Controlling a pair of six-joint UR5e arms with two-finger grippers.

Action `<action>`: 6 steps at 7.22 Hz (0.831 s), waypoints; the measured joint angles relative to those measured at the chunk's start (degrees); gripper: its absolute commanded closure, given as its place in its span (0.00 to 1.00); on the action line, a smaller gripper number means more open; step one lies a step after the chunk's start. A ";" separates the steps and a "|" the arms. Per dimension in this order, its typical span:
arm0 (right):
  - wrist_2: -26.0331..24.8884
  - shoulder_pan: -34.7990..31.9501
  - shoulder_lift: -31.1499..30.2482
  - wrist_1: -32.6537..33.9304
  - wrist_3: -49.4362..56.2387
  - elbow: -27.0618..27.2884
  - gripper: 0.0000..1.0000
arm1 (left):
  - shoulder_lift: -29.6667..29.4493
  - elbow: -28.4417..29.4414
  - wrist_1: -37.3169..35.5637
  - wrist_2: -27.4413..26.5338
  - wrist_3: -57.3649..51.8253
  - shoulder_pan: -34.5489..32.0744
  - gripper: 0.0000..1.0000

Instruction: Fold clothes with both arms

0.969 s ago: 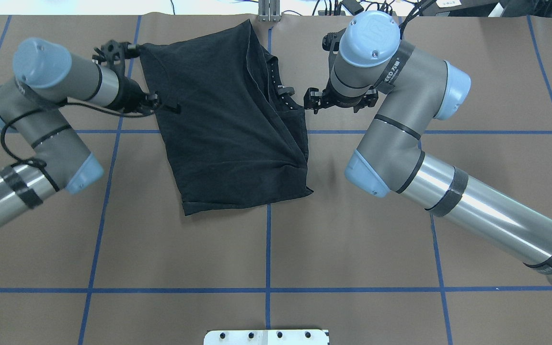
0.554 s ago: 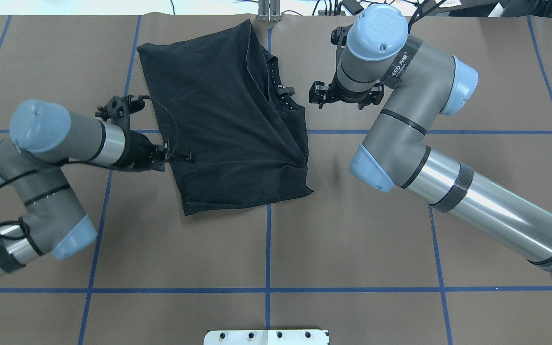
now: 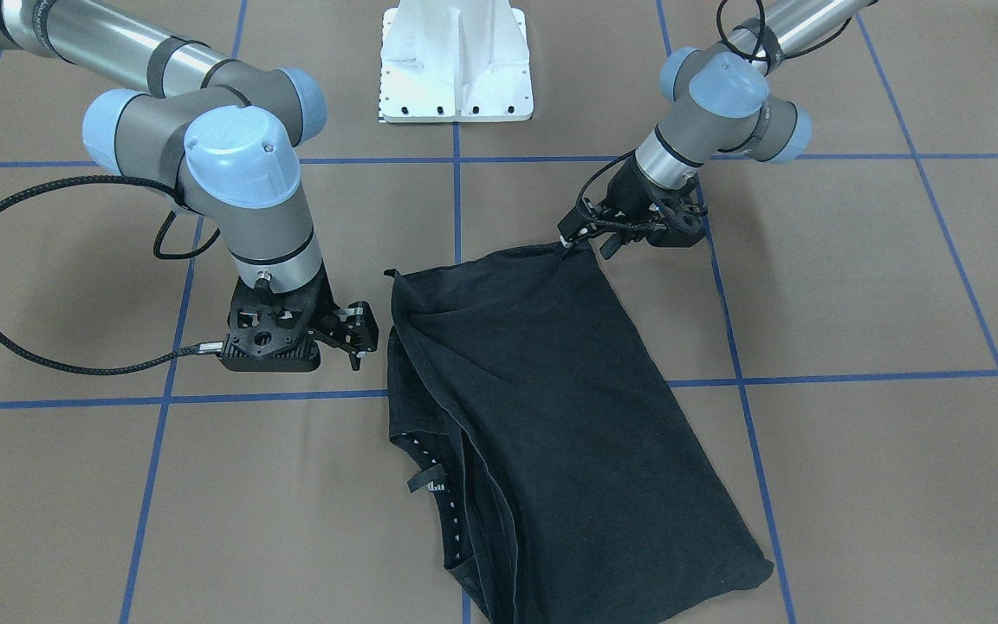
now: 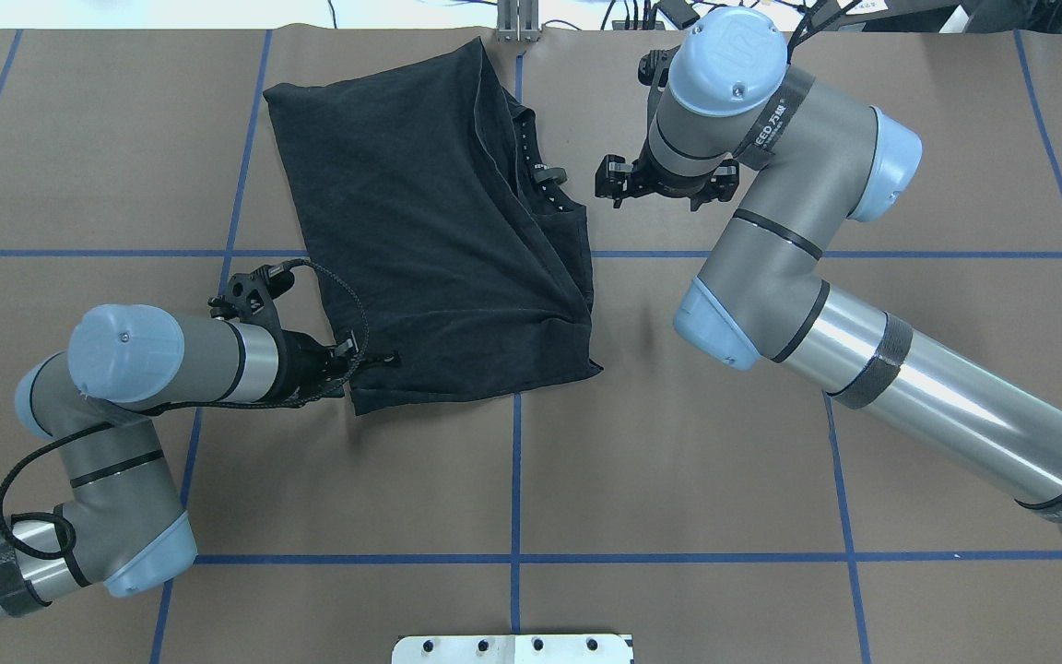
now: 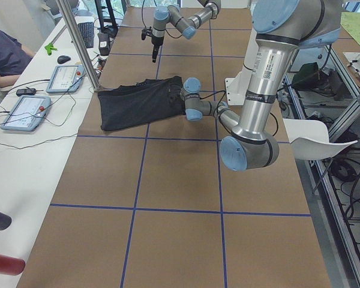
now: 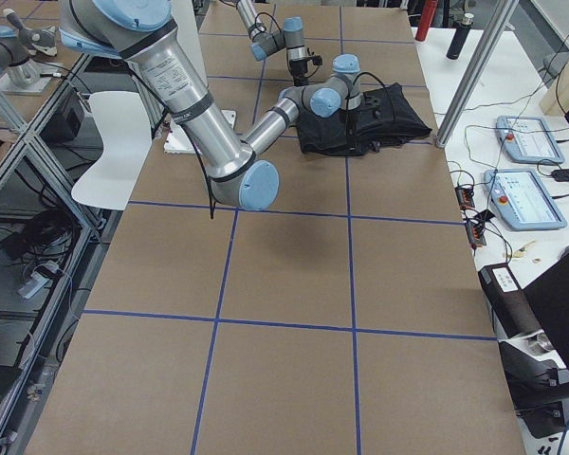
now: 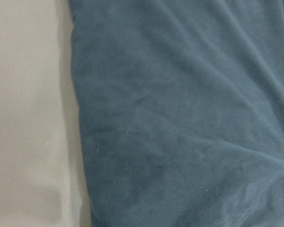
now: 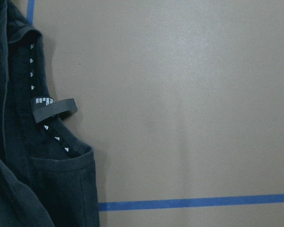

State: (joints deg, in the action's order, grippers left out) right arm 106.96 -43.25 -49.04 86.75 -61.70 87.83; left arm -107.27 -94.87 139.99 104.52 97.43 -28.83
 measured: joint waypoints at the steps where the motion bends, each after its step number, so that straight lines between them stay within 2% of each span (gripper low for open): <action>1: 0.00 0.01 0.00 0.00 0.00 0.03 0.01 | 0.02 0.18 -0.06 -0.47 0.85 0.62 0.00; 2: -0.03 0.01 0.00 0.00 0.00 0.04 0.01 | 0.04 0.35 -0.09 -0.64 1.47 1.17 0.05; 4: -0.15 0.01 0.00 0.00 -0.06 0.06 0.01 | 0.02 0.43 -0.05 -0.79 2.57 1.86 0.37; 6: -0.17 0.06 -0.09 0.00 -0.09 0.20 0.01 | 0.12 0.40 0.01 -0.81 2.76 1.93 0.40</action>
State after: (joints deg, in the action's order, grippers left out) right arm 106.79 -43.18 -49.13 86.75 -61.78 88.03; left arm -107.15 -94.47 140.00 103.71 100.19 -26.91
